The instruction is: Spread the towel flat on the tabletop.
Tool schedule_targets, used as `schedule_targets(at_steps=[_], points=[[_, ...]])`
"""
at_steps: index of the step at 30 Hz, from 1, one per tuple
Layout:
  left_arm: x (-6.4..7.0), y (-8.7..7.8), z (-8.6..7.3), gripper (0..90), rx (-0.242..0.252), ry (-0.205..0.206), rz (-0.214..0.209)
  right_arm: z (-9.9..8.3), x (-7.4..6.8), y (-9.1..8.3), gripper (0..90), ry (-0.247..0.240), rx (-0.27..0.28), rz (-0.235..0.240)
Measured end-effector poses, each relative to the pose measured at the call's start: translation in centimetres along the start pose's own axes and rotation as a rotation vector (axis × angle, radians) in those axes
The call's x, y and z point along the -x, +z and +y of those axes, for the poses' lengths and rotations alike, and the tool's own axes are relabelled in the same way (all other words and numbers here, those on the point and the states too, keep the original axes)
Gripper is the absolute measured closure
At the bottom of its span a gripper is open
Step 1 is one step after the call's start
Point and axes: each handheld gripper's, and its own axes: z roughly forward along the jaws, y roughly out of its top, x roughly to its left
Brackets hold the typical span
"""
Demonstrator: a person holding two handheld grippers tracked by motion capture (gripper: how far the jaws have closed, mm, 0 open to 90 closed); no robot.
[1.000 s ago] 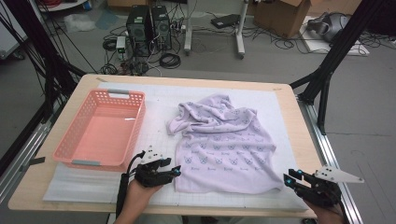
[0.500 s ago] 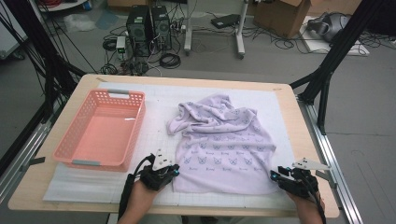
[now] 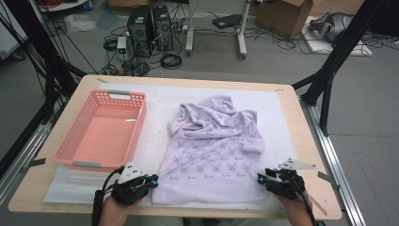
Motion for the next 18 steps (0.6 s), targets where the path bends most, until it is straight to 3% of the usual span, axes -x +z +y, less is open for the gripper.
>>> schedule_targets(at_steps=[1,2,3,4,7,11,13,16,18], points=[[0.0,0.2,0.1,78.2,0.005,-0.006,-0.008,0.0,0.0,0.0,58.3,0.0,0.0,0.0],[0.1,0.4,0.1,72.6,0.009,-0.005,-0.01,0.1,-0.3,0.0,61.9,-0.022,-0.012,-0.03],[0.1,0.6,0.2,65.7,0.016,-0.012,-0.005,0.2,-0.4,0.0,76.6,-0.037,-0.016,-0.024],[0.0,0.8,0.3,59.0,0.018,-0.021,0.0,0.2,-0.4,-0.1,84.8,-0.047,-0.024,0.002],[-0.1,1.5,0.6,50.9,0.023,-0.036,0.01,0.0,-0.3,-0.9,86.7,-0.047,-0.052,-0.005],[0.0,2.1,0.8,47.9,0.012,-0.044,-0.001,-1.4,0.6,-3.2,87.0,-0.05,-0.096,-0.045],[0.2,2.5,0.9,47.0,0.003,-0.045,-0.028,-2.1,1.2,-4.2,86.8,-0.021,-0.102,-0.035],[1.0,3.3,1.1,44.9,-0.014,-0.035,-0.061,-2.6,1.7,-4.6,65.0,0.022,-0.048,-0.01],[1.6,4.0,1.1,44.9,-0.04,-0.018,-0.074,-2.5,1.7,-4.5,63.6,0.041,-0.028,-0.005]])
